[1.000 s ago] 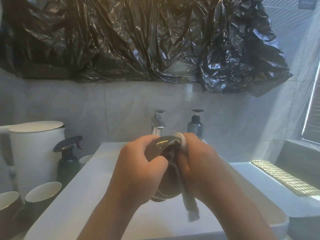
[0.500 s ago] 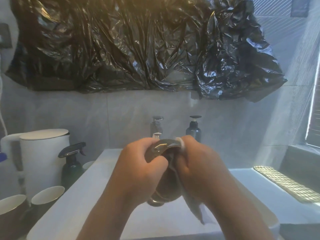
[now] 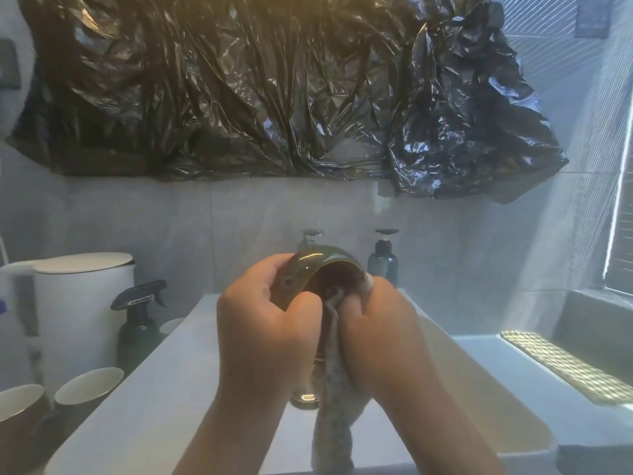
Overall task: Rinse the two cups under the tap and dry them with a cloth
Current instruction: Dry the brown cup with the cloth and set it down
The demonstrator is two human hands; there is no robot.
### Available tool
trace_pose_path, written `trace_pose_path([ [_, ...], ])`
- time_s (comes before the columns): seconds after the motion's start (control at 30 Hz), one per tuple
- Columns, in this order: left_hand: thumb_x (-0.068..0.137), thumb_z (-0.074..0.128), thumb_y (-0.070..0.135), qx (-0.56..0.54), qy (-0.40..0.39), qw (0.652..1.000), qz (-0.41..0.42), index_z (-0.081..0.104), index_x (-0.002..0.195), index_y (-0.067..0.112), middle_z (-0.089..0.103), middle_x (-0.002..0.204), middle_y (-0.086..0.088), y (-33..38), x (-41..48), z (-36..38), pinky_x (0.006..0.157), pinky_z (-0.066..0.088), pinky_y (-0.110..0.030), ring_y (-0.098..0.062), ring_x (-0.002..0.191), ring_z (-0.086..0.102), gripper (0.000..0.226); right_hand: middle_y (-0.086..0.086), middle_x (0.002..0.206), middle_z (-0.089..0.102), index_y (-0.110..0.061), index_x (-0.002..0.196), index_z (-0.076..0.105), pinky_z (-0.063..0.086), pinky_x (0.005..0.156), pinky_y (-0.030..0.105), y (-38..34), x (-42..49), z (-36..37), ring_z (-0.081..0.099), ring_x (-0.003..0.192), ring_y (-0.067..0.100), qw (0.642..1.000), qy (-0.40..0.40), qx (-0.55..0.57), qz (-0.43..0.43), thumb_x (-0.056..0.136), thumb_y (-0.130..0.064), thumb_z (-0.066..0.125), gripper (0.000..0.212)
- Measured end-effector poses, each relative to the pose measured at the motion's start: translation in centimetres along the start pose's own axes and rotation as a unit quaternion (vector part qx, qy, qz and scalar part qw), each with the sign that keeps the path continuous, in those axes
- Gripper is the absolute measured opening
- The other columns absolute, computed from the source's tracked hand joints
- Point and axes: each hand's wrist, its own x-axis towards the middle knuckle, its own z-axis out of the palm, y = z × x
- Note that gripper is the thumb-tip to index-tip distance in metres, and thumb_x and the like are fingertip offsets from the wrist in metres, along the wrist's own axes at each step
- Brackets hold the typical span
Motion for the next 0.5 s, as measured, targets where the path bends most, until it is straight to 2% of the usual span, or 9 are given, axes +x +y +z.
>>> trace_pose_path([
  [0.07,0.057,0.048,0.008,0.001,-0.056,0.998,-0.008,0.072,0.070,0.024,0.059,0.052,0.017,-0.4,0.3,-0.2,0.050,0.039,-0.008,-0.003,0.052,0.053,0.032,-0.007,0.071,0.056,-0.018,0.090,0.054,0.036,0.051,0.019,0.0,-0.1,-0.5,0.051,0.063,0.008,1.000,-0.015,-0.010,-0.013,0.099,-0.029,0.045,0.017],
  [0.13,0.057,0.048,0.009,0.004,-0.122,0.992,-0.015,0.071,0.066,0.023,0.056,0.049,0.016,-0.7,0.4,-0.3,0.049,0.035,-0.008,-0.004,0.050,0.050,0.029,-0.011,0.071,0.049,-0.024,0.097,0.049,0.038,0.059,0.033,0.2,-0.1,-1.1,0.049,0.068,0.018,0.993,-0.023,-0.096,-0.068,0.099,-0.033,0.044,0.011],
  [0.2,0.057,0.048,0.010,0.019,-0.145,0.989,-0.008,0.067,0.062,0.021,0.052,0.048,0.014,-0.8,0.3,-0.1,0.047,0.033,-0.010,-0.005,0.049,0.045,0.022,-0.011,0.069,0.047,-0.029,0.092,0.043,0.041,0.062,0.036,0.4,-0.1,-1.7,0.051,0.071,0.022,0.980,-0.016,-0.151,-0.127,0.097,-0.038,0.040,0.011],
  [0.3,0.058,0.049,0.009,0.012,-0.075,0.997,0.011,0.071,0.068,0.023,0.057,0.052,0.015,-0.3,-0.2,0.3,0.050,0.036,-0.010,-0.004,0.051,0.050,0.028,-0.013,0.066,0.050,-0.030,0.083,0.041,0.035,0.057,0.033,0.2,-0.1,-1.5,0.048,0.064,0.016,0.990,0.031,-0.067,-0.119,0.100,-0.035,0.041,0.018],
  [0.4,0.057,0.050,0.007,-0.018,0.017,1.000,-0.001,0.071,0.074,0.032,0.066,0.059,0.022,-0.1,-0.3,0.4,0.055,0.044,-0.008,0.001,0.057,0.060,0.037,-0.012,0.074,0.058,-0.024,0.090,0.053,0.041,0.059,0.019,0.1,-0.1,0.0,0.054,0.067,0.006,0.997,0.039,0.054,-0.028,0.101,-0.027,0.046,0.013],
  [0.43,0.056,0.050,0.008,-0.026,0.021,0.999,-0.017,0.070,0.075,0.032,0.067,0.061,0.022,-0.3,-0.2,0.4,0.057,0.045,-0.009,0.002,0.058,0.061,0.036,-0.011,0.076,0.060,-0.022,0.091,0.055,0.042,0.059,0.014,0.1,-0.1,0.4,0.056,0.070,0.003,0.997,0.028,0.070,-0.008,0.101,-0.026,0.046,0.014],
  [0.5,0.056,0.050,0.013,-0.027,-0.034,0.997,-0.063,0.071,0.077,0.026,0.069,0.063,0.019,-0.6,0.2,0.1,0.060,0.046,-0.016,0.000,0.059,0.061,0.032,-0.011,0.076,0.059,-0.021,0.092,0.054,0.040,0.055,0.015,0.4,0.0,0.5,0.057,0.071,0.008,0.999,0.009,0.048,-0.004,0.100,-0.025,0.046,0.013],
])
